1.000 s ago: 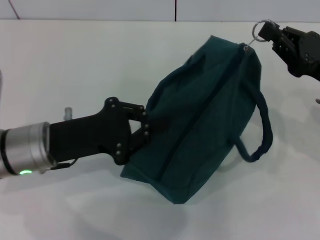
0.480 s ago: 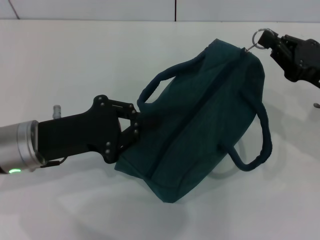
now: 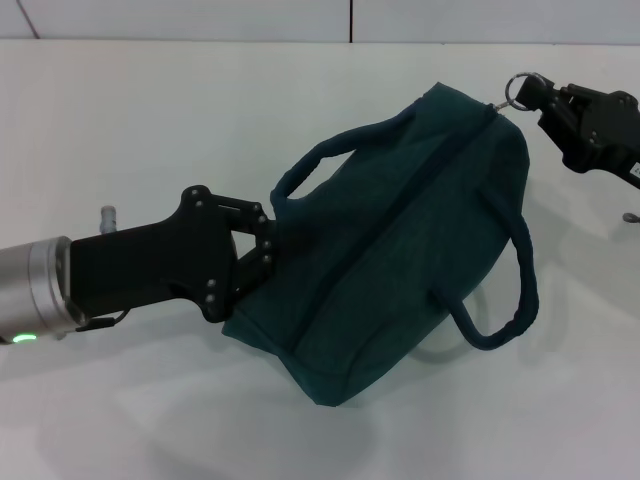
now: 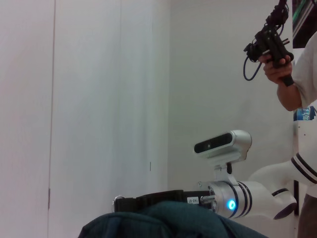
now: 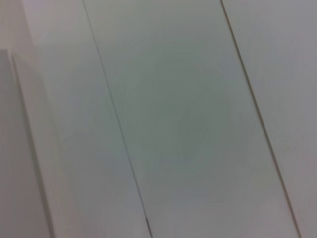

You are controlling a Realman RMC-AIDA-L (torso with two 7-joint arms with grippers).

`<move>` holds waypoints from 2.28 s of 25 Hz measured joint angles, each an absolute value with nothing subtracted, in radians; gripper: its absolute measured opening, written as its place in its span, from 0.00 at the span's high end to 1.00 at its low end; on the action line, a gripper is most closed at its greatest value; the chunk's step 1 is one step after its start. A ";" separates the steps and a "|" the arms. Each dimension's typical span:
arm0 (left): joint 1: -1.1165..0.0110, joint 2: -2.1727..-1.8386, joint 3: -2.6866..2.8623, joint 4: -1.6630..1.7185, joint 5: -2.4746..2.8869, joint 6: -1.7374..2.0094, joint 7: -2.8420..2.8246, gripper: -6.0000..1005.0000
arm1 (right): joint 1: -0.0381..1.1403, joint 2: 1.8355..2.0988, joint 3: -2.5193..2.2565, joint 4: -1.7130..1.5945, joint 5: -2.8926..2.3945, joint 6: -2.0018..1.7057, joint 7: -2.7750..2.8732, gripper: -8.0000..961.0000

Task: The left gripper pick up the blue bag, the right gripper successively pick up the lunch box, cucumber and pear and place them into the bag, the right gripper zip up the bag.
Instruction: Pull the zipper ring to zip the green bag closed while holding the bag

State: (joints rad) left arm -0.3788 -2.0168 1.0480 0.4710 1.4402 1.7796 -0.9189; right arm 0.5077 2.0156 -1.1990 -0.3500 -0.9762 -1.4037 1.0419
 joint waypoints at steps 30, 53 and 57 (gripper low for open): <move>-0.345 -2.018 1.025 0.471 1.448 1.797 -0.919 0.90 | 0.478 2.019 -1.209 -0.313 -0.950 -1.329 0.992 0.98; -0.371 -2.025 0.879 0.522 1.438 1.794 -1.210 0.89 | 0.447 2.017 -1.210 -0.298 -0.913 -1.418 1.002 0.98; -0.373 -2.015 0.869 0.615 1.445 1.768 -1.403 0.89 | 0.450 2.018 -1.213 -0.297 -0.914 -1.417 0.996 0.98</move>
